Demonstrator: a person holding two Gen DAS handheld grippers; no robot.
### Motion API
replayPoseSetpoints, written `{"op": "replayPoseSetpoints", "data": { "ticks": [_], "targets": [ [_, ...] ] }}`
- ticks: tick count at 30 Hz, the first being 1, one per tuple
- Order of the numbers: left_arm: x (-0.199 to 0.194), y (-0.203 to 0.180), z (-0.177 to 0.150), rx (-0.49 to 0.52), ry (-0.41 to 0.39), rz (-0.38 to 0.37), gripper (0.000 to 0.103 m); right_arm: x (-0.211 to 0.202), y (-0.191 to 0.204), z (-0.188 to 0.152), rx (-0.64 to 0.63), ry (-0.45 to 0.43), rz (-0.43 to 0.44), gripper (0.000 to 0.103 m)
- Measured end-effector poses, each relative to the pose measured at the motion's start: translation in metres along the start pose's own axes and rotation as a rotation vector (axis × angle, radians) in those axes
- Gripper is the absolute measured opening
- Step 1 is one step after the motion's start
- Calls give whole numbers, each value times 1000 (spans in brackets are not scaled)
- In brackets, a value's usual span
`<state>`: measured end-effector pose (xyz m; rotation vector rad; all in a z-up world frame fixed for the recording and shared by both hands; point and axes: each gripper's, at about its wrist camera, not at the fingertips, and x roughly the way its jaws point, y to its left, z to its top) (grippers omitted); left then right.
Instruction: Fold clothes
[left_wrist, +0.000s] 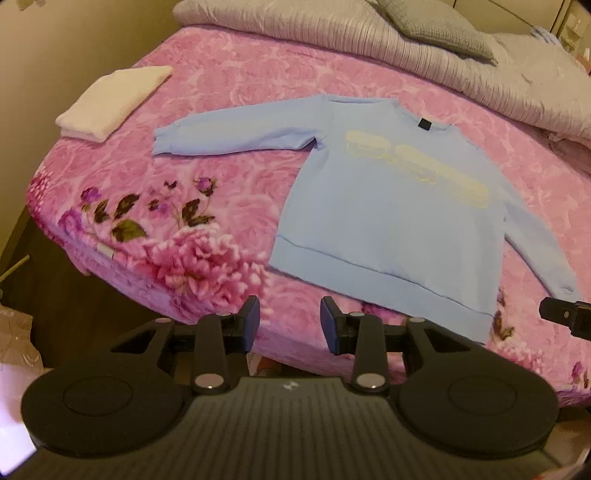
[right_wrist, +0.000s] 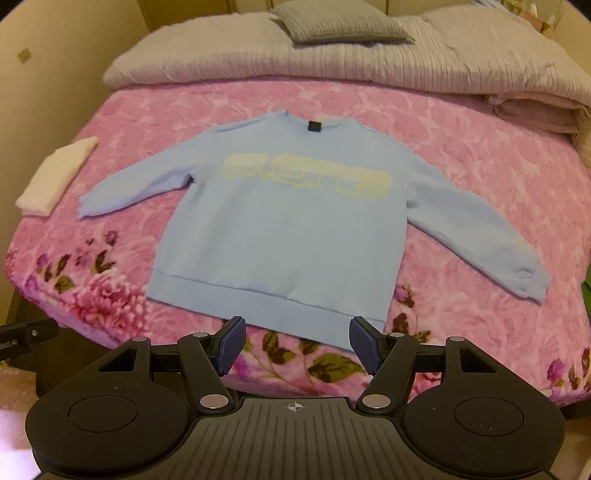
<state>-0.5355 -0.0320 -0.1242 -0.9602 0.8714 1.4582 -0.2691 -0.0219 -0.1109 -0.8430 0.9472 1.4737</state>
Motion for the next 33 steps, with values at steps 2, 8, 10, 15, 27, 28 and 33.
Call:
{"op": "replayPoseSetpoints", "data": {
  "ticks": [2, 8, 10, 15, 27, 28, 33],
  "targets": [
    [14, 6, 22, 29, 4, -13, 31, 12, 3, 13, 33, 10, -11, 66],
    [45, 24, 91, 120, -7, -54, 31, 45, 17, 61, 141, 21, -42, 66],
    [55, 32, 113, 154, -8, -66, 31, 55, 23, 78, 179, 23, -54, 66],
    [80, 50, 152, 197, 14, -89, 32, 76, 39, 114, 258, 21, -93, 66],
    [138, 54, 172, 184, 63, -75, 32, 121, 40, 126, 270, 61, -161, 66],
    [143, 52, 169, 174, 60, -76, 32, 126, 36, 123, 261, 58, -162, 66],
    [189, 47, 127, 45, 40, -99, 35, 168, 8, 100, 192, 27, -150, 66]
  ]
}}
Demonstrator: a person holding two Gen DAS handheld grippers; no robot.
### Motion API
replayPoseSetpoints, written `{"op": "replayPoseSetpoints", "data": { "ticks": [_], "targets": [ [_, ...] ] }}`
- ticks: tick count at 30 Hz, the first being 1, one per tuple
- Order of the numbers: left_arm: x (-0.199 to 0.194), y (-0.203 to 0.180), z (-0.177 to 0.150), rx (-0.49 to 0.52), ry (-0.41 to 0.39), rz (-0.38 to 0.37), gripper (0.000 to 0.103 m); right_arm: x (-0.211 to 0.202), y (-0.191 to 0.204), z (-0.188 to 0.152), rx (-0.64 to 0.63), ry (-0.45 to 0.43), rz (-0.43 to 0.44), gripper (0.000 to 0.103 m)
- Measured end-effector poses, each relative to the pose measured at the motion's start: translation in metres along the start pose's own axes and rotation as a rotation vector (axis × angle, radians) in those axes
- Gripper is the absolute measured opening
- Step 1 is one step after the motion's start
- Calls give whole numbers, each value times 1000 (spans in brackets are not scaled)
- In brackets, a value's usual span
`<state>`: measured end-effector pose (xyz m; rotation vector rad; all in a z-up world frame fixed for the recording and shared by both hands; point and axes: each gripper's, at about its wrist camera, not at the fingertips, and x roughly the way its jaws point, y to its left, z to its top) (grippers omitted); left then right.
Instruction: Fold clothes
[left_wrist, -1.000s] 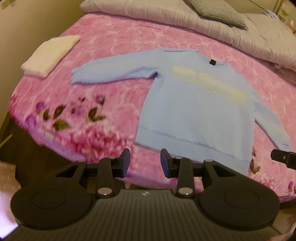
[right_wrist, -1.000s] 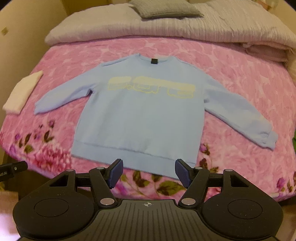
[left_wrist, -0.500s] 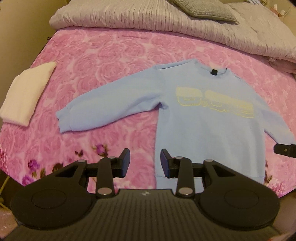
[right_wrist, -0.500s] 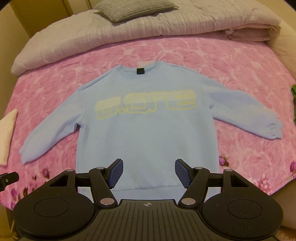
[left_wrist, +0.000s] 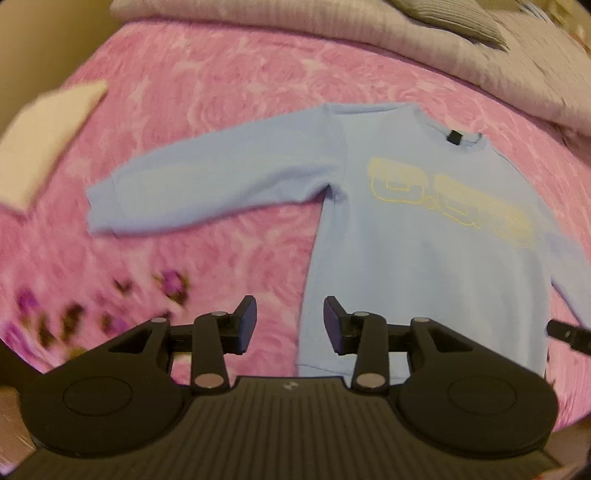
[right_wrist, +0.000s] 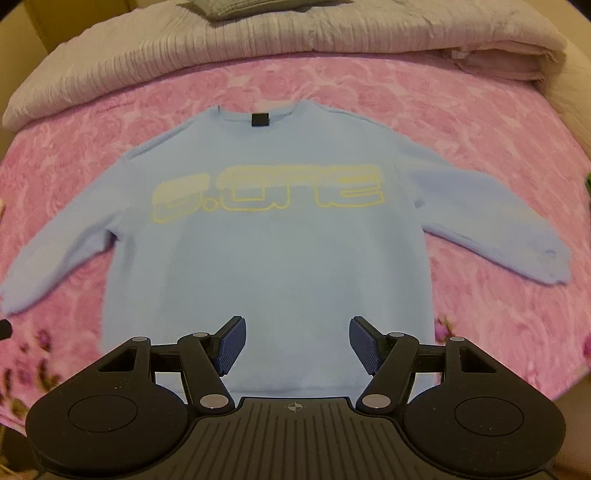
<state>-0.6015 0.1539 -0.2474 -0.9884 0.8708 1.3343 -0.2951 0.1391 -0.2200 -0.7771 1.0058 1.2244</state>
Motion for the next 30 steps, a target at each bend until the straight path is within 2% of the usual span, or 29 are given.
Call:
{"op": "replayPoseSetpoints", "data": {
  "ticks": [5, 9, 13, 17, 21, 23, 25, 28, 30],
  "targets": [
    [53, 3, -44, -136, -49, -60, 35, 66, -34, -28, -38, -45, 100, 66],
    [82, 2, -68, -169, -123, -109, 35, 98, -67, -54, -3, -135, 180, 66],
    [98, 3, -84, -164, -202, -156, 35, 108, -95, -82, 59, -226, 234, 66],
    [92, 13, -112, -140, -279, -210, 35, 101, -110, -117, 100, -312, 223, 66],
    [73, 35, -140, -161, -246, -202, 35, 75, -110, -152, 111, -367, 160, 66],
    [61, 53, -150, -175, -258, -271, 36, 57, -109, -166, 117, -368, 161, 66],
    [55, 69, -158, -222, -282, -265, 36, 42, -109, -177, 122, -383, 205, 66],
    [53, 89, -168, -301, -289, -271, 36, 36, -106, -182, 151, -370, 172, 66],
    [54, 103, -172, -353, -290, -286, 36, 37, -102, -182, 140, -347, 180, 66]
  ]
}}
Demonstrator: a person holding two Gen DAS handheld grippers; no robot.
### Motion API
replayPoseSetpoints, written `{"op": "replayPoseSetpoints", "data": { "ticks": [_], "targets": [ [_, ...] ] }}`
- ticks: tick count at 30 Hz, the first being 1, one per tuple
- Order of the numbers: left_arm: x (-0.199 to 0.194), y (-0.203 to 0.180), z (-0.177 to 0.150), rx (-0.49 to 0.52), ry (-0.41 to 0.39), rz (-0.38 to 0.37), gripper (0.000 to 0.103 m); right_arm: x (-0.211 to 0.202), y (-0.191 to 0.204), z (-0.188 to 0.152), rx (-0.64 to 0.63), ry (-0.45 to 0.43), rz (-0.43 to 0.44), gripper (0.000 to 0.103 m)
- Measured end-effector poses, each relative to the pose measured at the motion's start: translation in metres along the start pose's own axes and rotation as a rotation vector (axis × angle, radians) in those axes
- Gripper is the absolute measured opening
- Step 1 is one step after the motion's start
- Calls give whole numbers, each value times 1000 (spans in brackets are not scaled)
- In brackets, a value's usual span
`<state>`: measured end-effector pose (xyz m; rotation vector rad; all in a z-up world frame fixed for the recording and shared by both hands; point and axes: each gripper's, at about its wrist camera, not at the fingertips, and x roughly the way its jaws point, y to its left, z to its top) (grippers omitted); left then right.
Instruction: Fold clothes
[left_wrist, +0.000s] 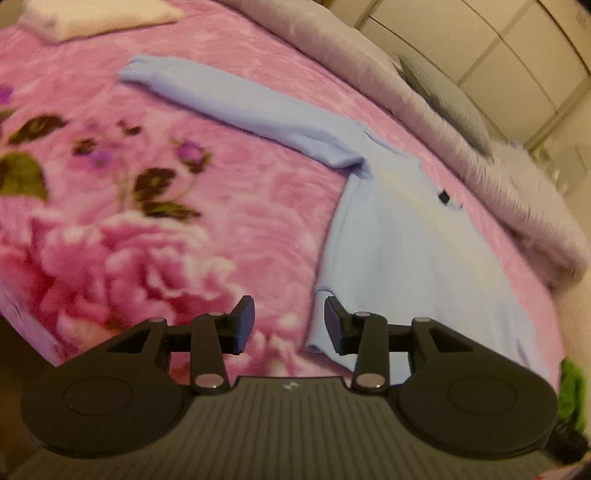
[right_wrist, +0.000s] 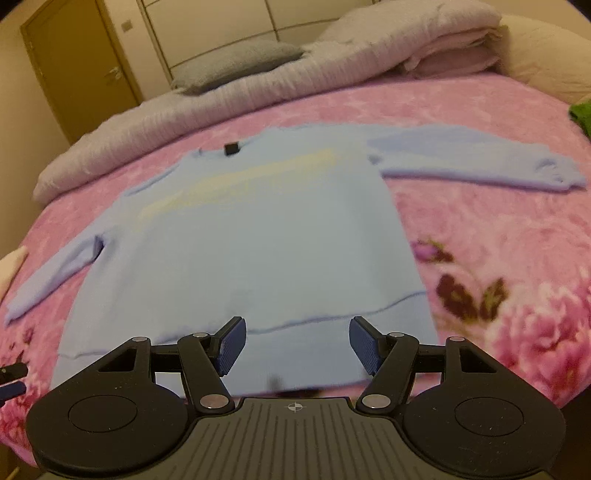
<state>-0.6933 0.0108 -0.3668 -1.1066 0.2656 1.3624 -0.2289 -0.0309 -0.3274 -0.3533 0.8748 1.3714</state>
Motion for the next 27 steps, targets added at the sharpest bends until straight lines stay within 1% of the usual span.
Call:
{"op": "replayPoseSetpoints", "data": {
  "ticks": [3, 6, 9, 13, 17, 20, 25, 26, 27],
  "targets": [
    [4, 17, 10, -57, -7, 26, 36, 9, 9, 2, -30, 28, -22, 66],
    [14, 31, 30, -122, -39, 26, 36, 21, 15, 8, -36, 42, 1, 66],
    [27, 48, 56, -213, -90, 15, 37, 41, 22, 19, -42, 41, 9, 66],
    [51, 76, 92, -340, -166, 53, 37, 70, 24, 39, -44, 47, 15, 66],
    [73, 100, 122, -454, -208, 64, 37, 96, 14, 59, -27, 52, -8, 66],
    [88, 108, 139, -495, -240, 76, 39, 113, 5, 71, -7, 56, -19, 66],
    [106, 112, 158, -547, -319, 101, 40, 137, -4, 87, 6, 63, -25, 66],
    [108, 112, 160, -558, -336, 104, 40, 140, -4, 90, 4, 60, -24, 66],
    [110, 109, 162, -555, -348, 93, 37, 142, -5, 91, 2, 56, -22, 66]
  ]
}}
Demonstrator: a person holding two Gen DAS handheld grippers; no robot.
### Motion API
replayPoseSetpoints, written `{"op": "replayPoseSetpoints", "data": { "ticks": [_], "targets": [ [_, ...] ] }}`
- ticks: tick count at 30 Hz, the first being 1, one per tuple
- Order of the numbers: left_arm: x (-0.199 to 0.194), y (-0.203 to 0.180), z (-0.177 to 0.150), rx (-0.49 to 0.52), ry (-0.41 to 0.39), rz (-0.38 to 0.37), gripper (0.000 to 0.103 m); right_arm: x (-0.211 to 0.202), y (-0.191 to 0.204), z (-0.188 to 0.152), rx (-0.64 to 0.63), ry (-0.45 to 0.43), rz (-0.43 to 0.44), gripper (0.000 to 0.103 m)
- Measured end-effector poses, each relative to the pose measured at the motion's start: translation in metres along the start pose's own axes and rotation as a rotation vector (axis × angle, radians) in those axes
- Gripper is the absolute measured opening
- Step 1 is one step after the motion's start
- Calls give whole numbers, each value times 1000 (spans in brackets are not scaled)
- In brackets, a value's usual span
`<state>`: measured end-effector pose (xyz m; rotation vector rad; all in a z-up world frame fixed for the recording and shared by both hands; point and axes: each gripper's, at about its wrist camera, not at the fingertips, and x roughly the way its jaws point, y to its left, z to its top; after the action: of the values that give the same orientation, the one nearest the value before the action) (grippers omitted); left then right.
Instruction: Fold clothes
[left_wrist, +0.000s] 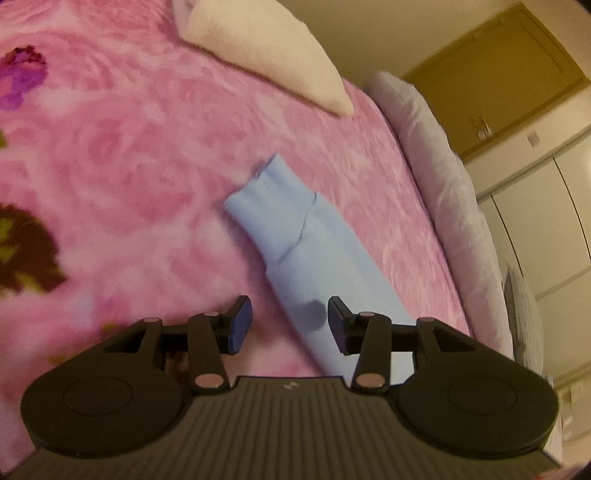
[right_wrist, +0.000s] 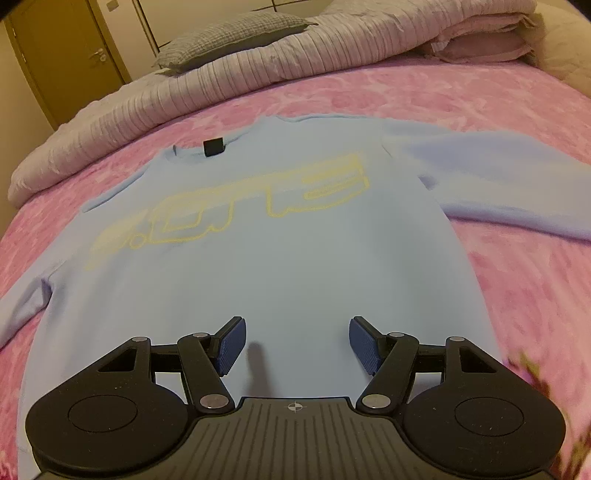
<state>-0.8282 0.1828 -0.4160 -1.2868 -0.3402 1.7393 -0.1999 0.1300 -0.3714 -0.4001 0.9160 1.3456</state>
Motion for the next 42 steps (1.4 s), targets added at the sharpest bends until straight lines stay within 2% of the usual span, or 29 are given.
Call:
{"op": "replayPoseSetpoints", "data": {
  "ticks": [1, 2, 3, 6, 8, 11, 13, 14, 15, 17, 20, 24, 27, 28, 30, 33, 36, 37, 38, 42],
  "targets": [
    [3, -3, 0, 9, -3, -23, 32, 1, -1, 1, 0, -2, 3, 66],
    [5, -7, 0, 18, -6, -46, 8, 2, -3, 1, 0, -3, 6, 66],
    [4, -18, -3, 70, -14, -74, 0, 2, -4, 1, 1, -4, 11, 66],
    [-11, -73, -23, 316, -42, -184, 0, 0, -13, 3, -1, -9, 25, 66],
    [-31, -119, -53, 478, -10, -341, 0, -3, -20, 4, 5, -16, 21, 66],
    [-62, -177, -113, 688, 97, -594, 0, -13, -34, 6, 34, -33, 14, 66],
    [-73, -204, -164, 816, 225, -708, 6, -20, -43, 8, 55, -50, 13, 66],
    [-74, -211, -188, 862, 293, -736, 15, -23, -46, 8, 64, -58, 10, 66],
    [-72, -212, -212, 899, 364, -737, 19, -26, -49, 9, 72, -65, 7, 66],
    [-67, -203, -249, 954, 476, -695, 19, -31, -54, 10, 86, -74, 6, 66],
    [-61, -171, -267, 959, 552, -589, 19, -39, -56, 10, 102, -79, 24, 66],
    [-54, -133, -240, 873, 557, -459, 19, -40, -54, 7, 123, -50, 96, 66],
    [-54, -118, -217, 864, 514, -391, 20, -30, -44, 10, 173, -3, 220, 66],
    [-55, -114, -211, 864, 501, -376, 20, -26, -34, 12, 152, 7, 260, 66],
    [-52, -110, -200, 844, 493, -354, 20, -19, -2, 14, 40, 14, 299, 65],
    [-49, -106, -190, 808, 501, -350, 20, -8, 50, 7, -207, -14, 290, 65],
    [-49, -106, -192, 808, 517, -378, 21, 3, 97, -6, -447, -56, 266, 65],
    [-49, -106, -193, 807, 523, -384, 21, 7, 108, -10, -514, -75, 247, 61],
    [-48, -106, -194, 806, 527, -386, 21, 10, 119, -15, -575, -93, 230, 52],
    [-42, -106, -198, 799, 536, -380, 21, 29, 138, -26, -704, -121, 164, 49]
  ]
}}
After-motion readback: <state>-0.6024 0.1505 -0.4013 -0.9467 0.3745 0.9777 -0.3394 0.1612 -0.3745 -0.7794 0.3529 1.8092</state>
